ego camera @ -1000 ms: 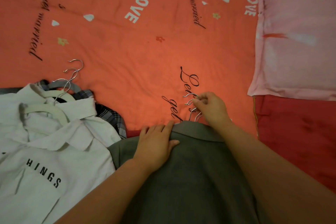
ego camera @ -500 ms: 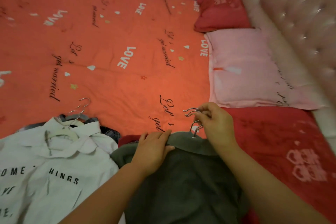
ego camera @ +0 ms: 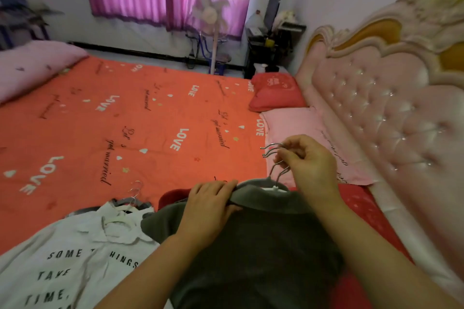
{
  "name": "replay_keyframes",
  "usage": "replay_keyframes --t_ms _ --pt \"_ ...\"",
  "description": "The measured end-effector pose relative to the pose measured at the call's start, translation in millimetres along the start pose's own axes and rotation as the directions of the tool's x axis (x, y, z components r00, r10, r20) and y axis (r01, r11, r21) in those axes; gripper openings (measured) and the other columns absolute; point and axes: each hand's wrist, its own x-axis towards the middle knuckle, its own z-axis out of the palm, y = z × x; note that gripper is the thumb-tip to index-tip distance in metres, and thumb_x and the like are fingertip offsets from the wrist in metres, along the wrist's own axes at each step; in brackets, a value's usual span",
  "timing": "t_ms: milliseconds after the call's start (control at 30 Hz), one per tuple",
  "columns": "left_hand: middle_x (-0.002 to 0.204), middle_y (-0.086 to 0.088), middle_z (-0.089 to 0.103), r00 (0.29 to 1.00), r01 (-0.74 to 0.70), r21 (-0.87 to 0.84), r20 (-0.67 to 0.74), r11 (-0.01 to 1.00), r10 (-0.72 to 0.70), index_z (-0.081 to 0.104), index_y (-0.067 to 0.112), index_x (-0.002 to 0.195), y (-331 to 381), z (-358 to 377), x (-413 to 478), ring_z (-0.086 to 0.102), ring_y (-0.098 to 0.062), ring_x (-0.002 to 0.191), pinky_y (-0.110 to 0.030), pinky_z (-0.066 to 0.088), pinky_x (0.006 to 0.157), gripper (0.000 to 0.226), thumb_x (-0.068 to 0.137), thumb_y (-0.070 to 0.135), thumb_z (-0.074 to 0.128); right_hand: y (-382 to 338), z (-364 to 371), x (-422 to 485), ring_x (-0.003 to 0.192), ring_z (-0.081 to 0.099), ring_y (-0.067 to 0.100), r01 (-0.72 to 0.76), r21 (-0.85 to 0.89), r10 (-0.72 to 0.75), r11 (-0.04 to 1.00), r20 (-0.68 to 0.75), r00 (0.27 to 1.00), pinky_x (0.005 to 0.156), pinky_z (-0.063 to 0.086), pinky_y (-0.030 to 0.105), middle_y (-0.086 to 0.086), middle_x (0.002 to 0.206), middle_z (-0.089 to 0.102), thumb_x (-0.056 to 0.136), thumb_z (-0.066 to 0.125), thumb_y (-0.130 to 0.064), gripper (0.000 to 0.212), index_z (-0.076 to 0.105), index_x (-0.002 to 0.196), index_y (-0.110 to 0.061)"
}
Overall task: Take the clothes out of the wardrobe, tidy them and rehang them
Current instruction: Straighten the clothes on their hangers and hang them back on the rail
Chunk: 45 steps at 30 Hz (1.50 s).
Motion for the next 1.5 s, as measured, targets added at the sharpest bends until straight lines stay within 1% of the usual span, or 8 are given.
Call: replay_keyframes --t_ms 167,333,567,767,967,1200,1367,1500 --pt "0.136 0.005 0.046 0.986 0.085 0.038 -0.148 0.996 -0.078 0.029 0.03 0.143 20 -68 -38 0.038 -0.014 0.123 -0.027 0.02 0.104 0.055 0.093 0.045 0.046 -74 -4 -17 0.062 0.063 0.001 0.176 0.097 -0.183 0.98 0.074 0.98 0.063 0.053 0.014 -0.008 0.07 0.065 0.082 0.066 -0.002 0.03 0.059 0.074 -0.03" --pt "0.128 0.004 0.053 0.933 0.189 0.1 -0.33 0.977 -0.146 0.037 0.029 0.141 27 -135 -88 0.043 -0.017 0.116 -0.028 0.024 0.097 0.051 0.092 0.04 0.05 -149 8 -41 0.065 0.066 0.012 0.313 0.19 -0.342 0.931 0.145 0.928 0.067 0.057 0.027 -0.005 0.072 0.066 0.082 0.067 -0.002 0.031 0.059 0.074 -0.031" --pt "0.129 0.004 0.051 0.848 0.323 0.177 -0.49 0.93 -0.202 0.036 0.029 0.141 5 -234 -167 0.041 -0.016 0.118 -0.026 0.019 0.097 0.051 0.093 0.041 0.047 -248 52 -84 0.062 0.067 0.015 0.364 0.388 -0.46 0.847 0.194 0.866 0.068 0.058 0.034 -0.004 0.067 0.065 0.081 0.067 0.0 0.033 0.059 0.072 -0.031" --pt "0.131 0.005 0.049 0.785 0.431 0.224 -0.571 0.874 -0.241 0.035 0.029 0.142 -45 -315 -265 0.039 -0.014 0.121 -0.028 0.019 0.104 0.051 0.094 0.043 0.043 -324 126 -145 0.06 0.067 0.013 0.365 0.479 -0.525 0.799 0.257 0.812 0.061 0.055 0.028 -0.004 0.067 0.067 0.082 0.067 -0.002 0.03 0.059 0.073 -0.03" --pt "0.133 0.005 0.048 0.752 0.527 0.227 -0.573 0.819 -0.325 0.035 0.028 0.141 -130 -370 -390 0.038 -0.013 0.124 -0.028 0.018 0.107 0.05 0.094 0.043 0.043 -388 232 -245 0.061 0.066 0.009 0.353 0.512 -0.562 0.783 0.339 0.755 0.057 0.051 0.016 -0.004 0.069 0.067 0.083 0.067 -0.005 0.028 0.06 0.074 -0.031" --pt "0.142 0.007 0.039 0.751 0.589 0.223 -0.506 0.777 -0.424 0.034 0.03 0.141 -245 -419 -531 0.029 -0.01 0.132 -0.028 0.011 0.113 0.048 0.095 0.043 0.041 -442 367 -364 0.059 0.066 0.007 0.248 0.504 -0.495 0.827 0.446 0.745 0.058 0.054 0.018 -0.004 0.068 0.067 0.081 0.069 -0.004 0.028 0.06 0.075 -0.03" --pt "0.145 0.011 0.036 0.757 0.609 0.227 -0.454 0.76 -0.47 0.031 0.033 0.142 -318 -447 -582 0.024 -0.008 0.135 -0.027 0.004 0.114 0.047 0.096 0.041 0.041 -462 442 -407 0.057 0.064 0.004 0.127 0.492 -0.397 0.861 0.497 0.772 0.057 0.054 0.018 -0.003 0.067 0.067 0.081 0.068 -0.002 0.029 0.06 0.073 -0.029" --pt "0.14 0.009 0.042 0.757 0.609 0.203 -0.438 0.767 -0.484 0.036 0.032 0.139 -373 -460 -598 0.029 -0.009 0.133 -0.025 -0.001 0.11 0.045 0.095 0.039 0.043 -470 502 -420 0.057 0.064 0.004 0.074 0.48 -0.349 0.874 0.514 0.783 0.054 0.051 0.015 -0.002 0.068 0.068 0.081 0.069 -0.004 0.026 0.061 0.073 -0.028"
